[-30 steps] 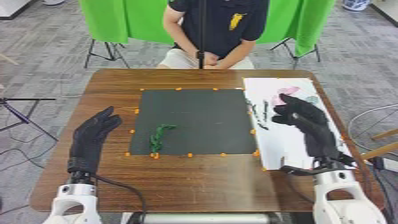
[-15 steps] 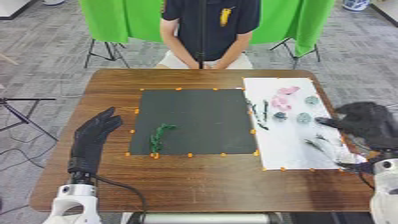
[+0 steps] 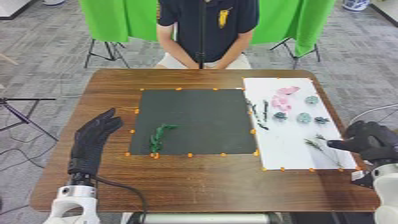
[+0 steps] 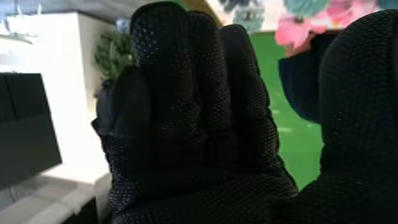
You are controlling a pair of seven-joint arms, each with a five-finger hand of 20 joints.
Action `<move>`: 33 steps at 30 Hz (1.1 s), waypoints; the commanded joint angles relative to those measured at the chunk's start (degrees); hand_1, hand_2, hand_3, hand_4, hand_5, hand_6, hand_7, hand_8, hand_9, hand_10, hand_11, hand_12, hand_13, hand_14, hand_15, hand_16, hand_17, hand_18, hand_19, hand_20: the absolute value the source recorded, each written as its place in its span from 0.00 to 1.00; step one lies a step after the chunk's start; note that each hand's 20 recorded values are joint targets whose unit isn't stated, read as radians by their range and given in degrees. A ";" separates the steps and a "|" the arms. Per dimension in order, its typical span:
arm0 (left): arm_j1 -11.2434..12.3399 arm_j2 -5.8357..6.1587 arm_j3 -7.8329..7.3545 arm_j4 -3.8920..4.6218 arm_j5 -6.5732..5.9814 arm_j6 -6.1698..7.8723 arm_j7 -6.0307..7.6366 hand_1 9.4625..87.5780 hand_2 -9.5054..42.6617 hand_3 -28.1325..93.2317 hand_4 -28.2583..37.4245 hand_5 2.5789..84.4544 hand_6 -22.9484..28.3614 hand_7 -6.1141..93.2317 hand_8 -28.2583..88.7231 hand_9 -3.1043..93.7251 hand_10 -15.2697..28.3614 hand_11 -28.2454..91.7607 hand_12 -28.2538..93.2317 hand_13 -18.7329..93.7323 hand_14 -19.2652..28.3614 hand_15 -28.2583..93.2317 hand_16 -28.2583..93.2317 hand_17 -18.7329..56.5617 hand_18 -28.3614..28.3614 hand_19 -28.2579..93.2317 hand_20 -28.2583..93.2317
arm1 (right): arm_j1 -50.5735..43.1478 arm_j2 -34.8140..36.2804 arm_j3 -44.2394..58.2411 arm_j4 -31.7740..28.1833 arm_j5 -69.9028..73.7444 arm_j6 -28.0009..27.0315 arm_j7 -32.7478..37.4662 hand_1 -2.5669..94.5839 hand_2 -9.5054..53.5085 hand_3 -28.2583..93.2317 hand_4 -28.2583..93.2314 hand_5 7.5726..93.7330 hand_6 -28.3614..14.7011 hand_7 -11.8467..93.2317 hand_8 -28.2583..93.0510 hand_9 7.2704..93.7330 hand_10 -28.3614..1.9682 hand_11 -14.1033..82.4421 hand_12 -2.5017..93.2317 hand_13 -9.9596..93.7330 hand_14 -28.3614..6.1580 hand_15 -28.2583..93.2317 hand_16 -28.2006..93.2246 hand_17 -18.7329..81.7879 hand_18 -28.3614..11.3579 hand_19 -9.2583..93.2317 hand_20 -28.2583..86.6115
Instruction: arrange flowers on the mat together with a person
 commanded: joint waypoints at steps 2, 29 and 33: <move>0.61 0.20 0.34 -0.06 0.04 -0.31 -1.01 0.20 0.16 0.76 0.12 0.54 0.55 0.17 0.19 0.51 0.67 0.37 0.34 0.50 0.77 0.33 0.26 0.32 0.72 0.31 0.38 | 1.59 1.06 -2.34 2.91 -0.46 -3.33 2.03 0.42 0.00 0.67 0.00 0.72 0.60 0.26 0.16 0.80 0.50 0.40 0.26 0.88 0.60 0.61 0.45 0.73 0.37 0.93 0.54; 0.52 -0.39 0.14 -0.09 0.23 -1.00 -2.30 0.20 0.16 0.75 0.12 0.54 0.55 0.17 0.19 0.51 0.67 0.37 0.34 0.50 0.77 0.33 0.26 0.32 0.72 0.31 0.38 | 1.82 -0.53 -7.61 5.28 4.27 3.56 5.82 0.93 0.00 0.00 0.45 0.91 0.67 0.29 0.30 1.00 0.66 0.38 0.34 1.00 0.76 0.64 0.43 0.87 0.49 1.00 0.49; 0.71 -0.36 -0.02 -0.20 0.13 -0.99 -2.37 0.20 0.16 0.75 0.12 0.54 0.55 0.17 0.19 0.51 0.67 0.37 0.34 0.50 0.77 0.33 0.26 0.32 0.72 0.31 0.38 | 2.88 -2.50 -6.30 2.11 10.97 5.71 7.82 0.94 0.00 0.00 0.50 0.93 0.68 0.29 0.31 1.00 0.66 0.40 0.34 1.00 0.75 0.65 0.42 0.88 0.49 1.00 0.49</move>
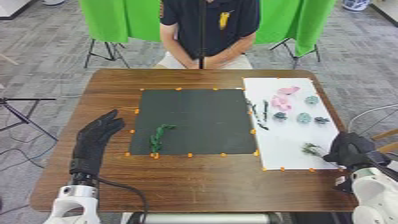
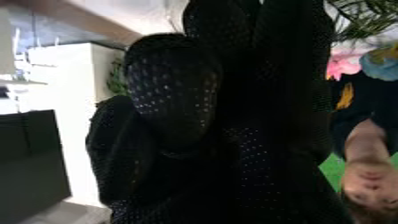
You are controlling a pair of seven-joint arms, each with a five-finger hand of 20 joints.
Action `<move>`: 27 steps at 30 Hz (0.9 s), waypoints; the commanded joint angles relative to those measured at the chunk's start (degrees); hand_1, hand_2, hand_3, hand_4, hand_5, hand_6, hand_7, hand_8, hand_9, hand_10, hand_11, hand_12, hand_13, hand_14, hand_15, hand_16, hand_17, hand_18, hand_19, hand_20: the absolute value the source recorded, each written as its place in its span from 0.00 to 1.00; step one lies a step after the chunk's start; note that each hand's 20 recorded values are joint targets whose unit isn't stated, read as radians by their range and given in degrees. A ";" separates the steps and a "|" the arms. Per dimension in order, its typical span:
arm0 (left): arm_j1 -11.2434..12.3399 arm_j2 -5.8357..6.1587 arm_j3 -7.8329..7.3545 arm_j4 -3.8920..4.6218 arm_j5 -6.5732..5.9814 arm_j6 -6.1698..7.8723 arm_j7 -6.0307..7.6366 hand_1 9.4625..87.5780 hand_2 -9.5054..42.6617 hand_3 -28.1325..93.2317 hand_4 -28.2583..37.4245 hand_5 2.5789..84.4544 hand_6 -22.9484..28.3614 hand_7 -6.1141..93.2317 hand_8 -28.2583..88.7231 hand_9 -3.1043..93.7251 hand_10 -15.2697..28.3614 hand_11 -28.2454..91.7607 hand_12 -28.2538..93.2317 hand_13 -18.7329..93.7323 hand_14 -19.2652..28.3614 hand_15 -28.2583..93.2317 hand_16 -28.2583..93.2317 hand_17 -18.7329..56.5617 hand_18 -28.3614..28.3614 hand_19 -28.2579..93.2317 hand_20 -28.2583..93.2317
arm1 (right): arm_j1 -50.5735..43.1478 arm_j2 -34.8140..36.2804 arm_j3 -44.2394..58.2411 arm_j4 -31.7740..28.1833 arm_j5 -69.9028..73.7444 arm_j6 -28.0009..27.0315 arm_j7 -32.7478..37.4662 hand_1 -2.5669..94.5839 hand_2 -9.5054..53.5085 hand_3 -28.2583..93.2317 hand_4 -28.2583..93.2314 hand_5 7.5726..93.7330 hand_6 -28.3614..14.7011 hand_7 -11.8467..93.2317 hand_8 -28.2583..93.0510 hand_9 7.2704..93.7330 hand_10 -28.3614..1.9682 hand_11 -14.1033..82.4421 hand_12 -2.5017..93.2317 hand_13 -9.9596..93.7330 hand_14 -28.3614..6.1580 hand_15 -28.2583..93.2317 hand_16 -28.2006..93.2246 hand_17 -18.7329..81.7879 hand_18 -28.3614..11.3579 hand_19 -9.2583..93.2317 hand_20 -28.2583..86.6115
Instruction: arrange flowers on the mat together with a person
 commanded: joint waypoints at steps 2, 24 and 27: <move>0.67 -0.42 -0.13 -0.05 0.05 -0.83 -1.15 0.20 0.17 0.75 0.12 0.54 0.55 0.17 0.19 0.51 0.67 0.37 0.34 0.50 0.77 0.33 0.26 0.32 0.72 0.31 0.38 | 0.79 -3.94 1.64 -5.69 12.18 4.28 4.39 0.95 0.00 0.00 0.51 0.93 0.67 0.30 0.30 1.00 0.66 0.44 0.32 1.00 0.75 0.67 0.42 0.88 0.49 1.00 0.51; 0.51 0.31 -0.17 -0.21 0.11 -1.74 -2.02 0.20 0.16 0.75 0.12 0.53 0.55 0.17 0.19 0.51 0.67 0.37 0.34 0.50 0.77 0.33 0.26 0.31 0.72 0.31 0.37 | 16.53 -23.50 -19.15 -10.08 13.85 -1.82 4.57 0.95 0.00 0.00 0.53 0.95 0.67 0.30 0.31 1.00 0.60 0.51 0.27 1.00 0.74 0.71 0.43 0.87 0.43 1.00 0.63; 0.92 0.57 -0.29 -0.51 0.09 -1.33 -2.03 0.20 0.16 0.75 0.12 0.53 0.55 0.17 0.19 0.51 0.67 0.37 0.34 0.50 0.77 0.33 0.26 0.31 0.72 0.31 0.37 | 18.28 -26.03 -22.40 -8.14 13.05 -3.34 4.77 0.95 0.00 0.00 0.53 0.95 0.67 0.30 0.31 1.00 0.61 0.51 0.28 1.00 0.74 0.71 0.43 0.88 0.43 1.00 0.63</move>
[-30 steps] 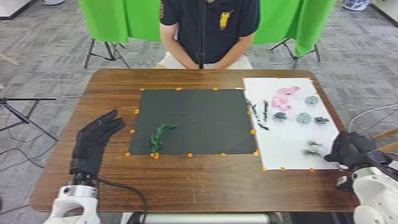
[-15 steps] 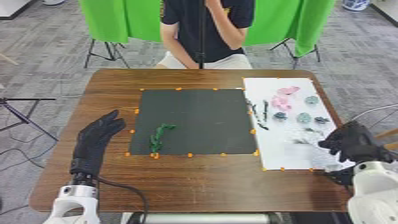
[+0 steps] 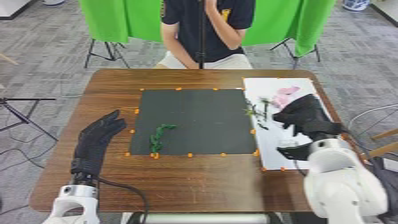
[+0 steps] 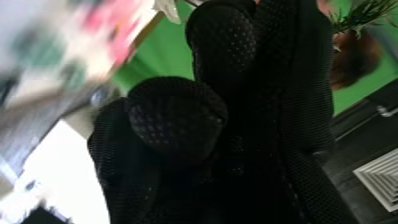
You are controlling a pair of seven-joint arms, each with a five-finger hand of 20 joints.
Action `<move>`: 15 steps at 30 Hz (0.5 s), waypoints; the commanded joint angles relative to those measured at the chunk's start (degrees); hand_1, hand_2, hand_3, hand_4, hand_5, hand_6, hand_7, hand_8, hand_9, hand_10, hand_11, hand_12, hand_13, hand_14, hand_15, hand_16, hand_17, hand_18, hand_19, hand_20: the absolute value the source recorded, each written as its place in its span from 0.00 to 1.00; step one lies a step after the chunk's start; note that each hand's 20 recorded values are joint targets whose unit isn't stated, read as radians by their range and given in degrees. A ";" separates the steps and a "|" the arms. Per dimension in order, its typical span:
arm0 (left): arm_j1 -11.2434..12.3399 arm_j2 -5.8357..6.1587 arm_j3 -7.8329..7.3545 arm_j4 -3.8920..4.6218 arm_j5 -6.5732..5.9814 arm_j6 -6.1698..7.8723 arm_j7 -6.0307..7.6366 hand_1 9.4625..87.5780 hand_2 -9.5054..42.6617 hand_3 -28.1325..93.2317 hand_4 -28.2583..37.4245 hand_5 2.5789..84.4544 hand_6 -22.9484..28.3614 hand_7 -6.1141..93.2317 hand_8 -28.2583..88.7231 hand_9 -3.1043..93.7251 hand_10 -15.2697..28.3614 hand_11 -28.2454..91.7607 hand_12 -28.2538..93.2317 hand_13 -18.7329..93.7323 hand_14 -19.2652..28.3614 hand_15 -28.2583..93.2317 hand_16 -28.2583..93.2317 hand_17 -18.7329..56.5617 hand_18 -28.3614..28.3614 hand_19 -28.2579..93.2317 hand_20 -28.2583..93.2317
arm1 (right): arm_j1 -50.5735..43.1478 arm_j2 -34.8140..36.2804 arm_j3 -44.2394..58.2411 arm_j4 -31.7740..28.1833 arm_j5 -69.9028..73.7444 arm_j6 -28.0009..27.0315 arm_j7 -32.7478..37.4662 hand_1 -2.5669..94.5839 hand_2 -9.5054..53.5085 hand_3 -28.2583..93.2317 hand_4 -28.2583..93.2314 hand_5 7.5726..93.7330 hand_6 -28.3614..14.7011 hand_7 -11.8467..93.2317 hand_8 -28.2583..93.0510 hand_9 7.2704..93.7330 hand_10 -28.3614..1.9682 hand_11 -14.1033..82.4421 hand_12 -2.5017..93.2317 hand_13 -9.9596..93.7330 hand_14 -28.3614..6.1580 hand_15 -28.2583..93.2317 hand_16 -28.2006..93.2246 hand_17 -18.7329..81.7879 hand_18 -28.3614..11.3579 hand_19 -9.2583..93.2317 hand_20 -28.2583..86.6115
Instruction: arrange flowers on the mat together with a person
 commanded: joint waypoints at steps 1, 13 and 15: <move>1.07 0.52 -0.13 -0.48 0.11 0.00 -0.92 0.20 0.16 0.75 0.12 0.53 0.55 0.17 0.19 0.51 0.67 0.37 0.34 0.50 0.77 0.33 0.26 0.31 0.72 0.31 0.37 | 4.87 -7.75 -9.27 4.45 -1.37 -5.26 -0.84 0.95 0.00 0.00 0.53 0.95 0.67 0.30 0.31 1.00 0.61 0.51 0.28 1.00 0.75 0.71 0.43 0.88 0.43 1.00 0.63; 1.84 1.16 -0.20 -1.24 0.23 0.34 -1.51 0.20 0.15 0.75 0.12 0.53 0.55 0.17 0.19 0.51 0.67 0.37 0.34 0.50 0.76 0.33 0.26 0.31 0.72 0.31 0.37 | 8.27 -13.37 -16.24 11.77 -2.01 -9.24 1.01 0.93 0.00 0.00 0.53 0.96 0.68 0.30 0.31 1.00 0.63 0.52 0.26 1.00 0.78 0.72 0.42 0.89 0.46 1.00 0.63; 1.86 1.41 -0.36 -1.31 0.29 0.09 -1.72 0.20 0.15 0.76 0.12 0.53 0.55 0.17 0.19 0.51 0.67 0.37 0.34 0.50 0.76 0.33 0.26 0.31 0.72 0.31 0.37 | 8.57 -13.55 -17.37 12.81 -1.64 -9.36 1.55 0.93 0.00 0.00 0.53 0.96 0.68 0.30 0.31 1.00 0.64 0.53 0.25 1.00 0.78 0.72 0.41 0.89 0.46 1.00 0.63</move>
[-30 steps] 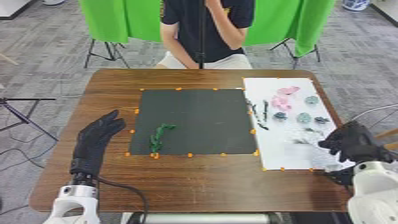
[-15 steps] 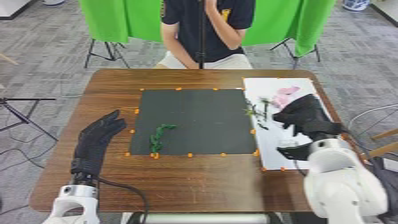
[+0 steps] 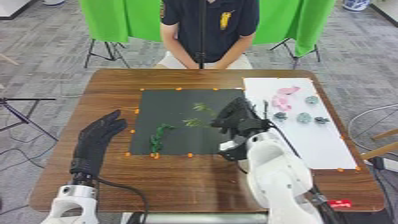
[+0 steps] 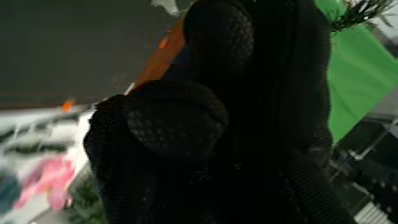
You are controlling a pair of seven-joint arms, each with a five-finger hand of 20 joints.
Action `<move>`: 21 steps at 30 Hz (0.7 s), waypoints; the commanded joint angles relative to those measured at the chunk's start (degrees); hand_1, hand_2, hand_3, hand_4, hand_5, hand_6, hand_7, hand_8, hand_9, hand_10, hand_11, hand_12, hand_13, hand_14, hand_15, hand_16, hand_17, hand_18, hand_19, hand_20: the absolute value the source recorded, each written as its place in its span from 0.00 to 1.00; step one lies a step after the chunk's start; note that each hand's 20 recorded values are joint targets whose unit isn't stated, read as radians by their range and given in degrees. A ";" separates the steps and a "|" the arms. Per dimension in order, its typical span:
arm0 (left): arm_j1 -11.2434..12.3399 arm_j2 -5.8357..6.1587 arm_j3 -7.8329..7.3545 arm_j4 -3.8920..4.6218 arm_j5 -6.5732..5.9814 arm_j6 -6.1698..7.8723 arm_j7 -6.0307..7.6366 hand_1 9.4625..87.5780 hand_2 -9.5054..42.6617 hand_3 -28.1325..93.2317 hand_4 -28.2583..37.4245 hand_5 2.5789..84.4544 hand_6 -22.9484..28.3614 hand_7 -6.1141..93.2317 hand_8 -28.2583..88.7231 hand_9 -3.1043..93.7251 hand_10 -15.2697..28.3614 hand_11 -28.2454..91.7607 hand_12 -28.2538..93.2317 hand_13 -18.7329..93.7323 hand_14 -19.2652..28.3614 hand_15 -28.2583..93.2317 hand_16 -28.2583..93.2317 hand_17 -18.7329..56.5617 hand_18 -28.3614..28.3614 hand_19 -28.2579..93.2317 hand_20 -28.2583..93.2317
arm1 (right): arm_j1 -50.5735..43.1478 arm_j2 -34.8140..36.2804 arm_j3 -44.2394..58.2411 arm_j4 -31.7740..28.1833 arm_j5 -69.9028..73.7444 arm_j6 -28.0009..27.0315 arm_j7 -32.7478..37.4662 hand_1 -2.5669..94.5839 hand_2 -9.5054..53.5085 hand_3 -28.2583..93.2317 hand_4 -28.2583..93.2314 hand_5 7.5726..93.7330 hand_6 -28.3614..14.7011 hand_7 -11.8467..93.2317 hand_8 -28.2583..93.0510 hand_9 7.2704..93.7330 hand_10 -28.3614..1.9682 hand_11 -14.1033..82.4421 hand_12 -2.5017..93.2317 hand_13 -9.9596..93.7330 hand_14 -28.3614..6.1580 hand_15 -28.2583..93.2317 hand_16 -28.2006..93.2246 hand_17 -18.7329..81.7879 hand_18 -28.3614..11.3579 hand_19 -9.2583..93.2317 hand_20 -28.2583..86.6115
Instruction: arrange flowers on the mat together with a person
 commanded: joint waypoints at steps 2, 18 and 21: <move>1.28 0.57 -0.27 -0.46 0.20 0.14 -1.35 0.20 0.15 0.76 0.12 0.53 0.55 0.17 0.19 0.51 0.67 0.37 0.34 0.50 0.76 0.32 0.26 0.31 0.72 0.31 0.37 | 0.92 -2.81 -4.02 4.22 0.91 -2.57 2.05 0.92 0.00 0.00 0.53 0.96 0.68 0.30 0.31 1.00 0.64 0.53 0.24 1.00 0.79 0.72 0.41 0.90 0.48 1.00 0.62; 0.83 0.45 -0.27 -0.24 0.54 -1.14 -1.69 0.19 0.14 0.76 0.11 0.52 0.53 0.18 0.19 0.51 0.65 0.37 0.34 0.50 0.74 0.32 0.26 0.31 0.72 0.30 0.37 | 2.26 -3.78 -6.64 9.12 -1.57 -1.89 1.34 0.86 0.00 0.00 0.55 0.98 0.71 0.31 0.30 1.00 0.66 0.56 0.21 1.00 0.83 0.73 0.39 0.91 0.52 1.00 0.58; 0.83 0.42 -0.23 -0.25 0.52 -1.13 -1.67 0.19 0.13 0.76 0.11 0.52 0.53 0.18 0.19 0.51 0.65 0.37 0.34 0.49 0.74 0.32 0.26 0.31 0.72 0.30 0.37 | 2.24 -3.72 -6.78 9.74 -1.97 -1.38 0.70 0.85 0.00 0.00 0.55 0.98 0.70 0.31 0.30 1.00 0.66 0.56 0.21 1.00 0.83 0.73 0.39 0.91 0.52 1.00 0.58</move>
